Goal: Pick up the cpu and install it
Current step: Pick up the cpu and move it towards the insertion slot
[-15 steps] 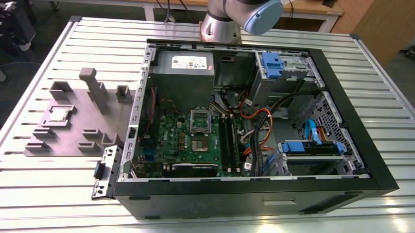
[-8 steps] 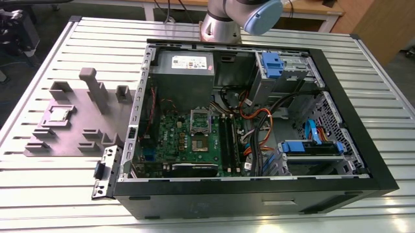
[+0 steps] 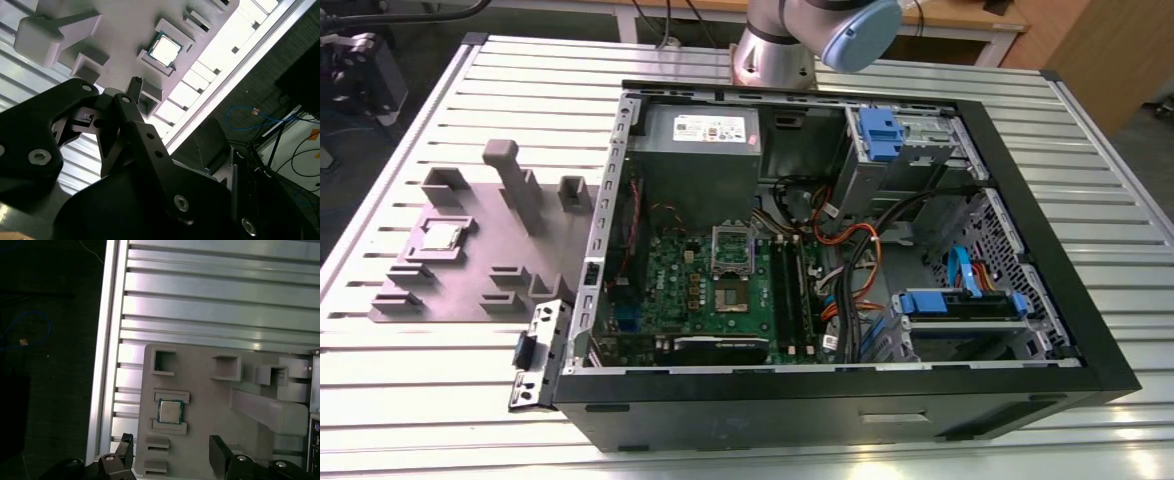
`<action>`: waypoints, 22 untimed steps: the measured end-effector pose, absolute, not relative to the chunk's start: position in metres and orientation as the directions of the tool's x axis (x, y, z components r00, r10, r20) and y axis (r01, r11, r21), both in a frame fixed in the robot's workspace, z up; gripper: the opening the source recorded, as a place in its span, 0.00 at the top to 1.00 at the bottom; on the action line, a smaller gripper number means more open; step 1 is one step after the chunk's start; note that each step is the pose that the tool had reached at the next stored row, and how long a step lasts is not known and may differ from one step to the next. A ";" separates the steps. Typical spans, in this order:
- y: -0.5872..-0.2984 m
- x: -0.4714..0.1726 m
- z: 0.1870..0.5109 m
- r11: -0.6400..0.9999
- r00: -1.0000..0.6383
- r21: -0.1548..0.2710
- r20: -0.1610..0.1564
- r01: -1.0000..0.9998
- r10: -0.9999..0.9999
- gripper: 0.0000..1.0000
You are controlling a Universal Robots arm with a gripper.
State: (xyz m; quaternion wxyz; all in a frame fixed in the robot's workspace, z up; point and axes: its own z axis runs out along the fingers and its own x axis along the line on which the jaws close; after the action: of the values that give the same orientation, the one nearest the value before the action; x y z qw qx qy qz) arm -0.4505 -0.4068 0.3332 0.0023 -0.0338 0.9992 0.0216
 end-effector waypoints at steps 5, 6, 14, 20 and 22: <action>-0.407 -0.451 0.333 0.997 -0.998 0.043 -0.006 -0.068 -0.067 0.29; -0.407 -0.451 0.332 0.997 -0.998 0.043 -0.006 -0.068 -0.067 0.29; -0.407 -0.451 0.331 0.997 -0.998 0.043 -0.006 -0.068 -0.067 0.29; -0.407 -0.451 0.330 0.997 -0.998 0.032 -0.006 -0.068 -0.068 0.29; -0.407 -0.451 0.327 0.997 -0.998 0.023 -0.005 -0.068 -0.068 0.29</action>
State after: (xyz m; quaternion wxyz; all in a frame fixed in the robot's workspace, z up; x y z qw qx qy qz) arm -0.4505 -0.4069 0.3274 0.0019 -0.0338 0.9994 0.0115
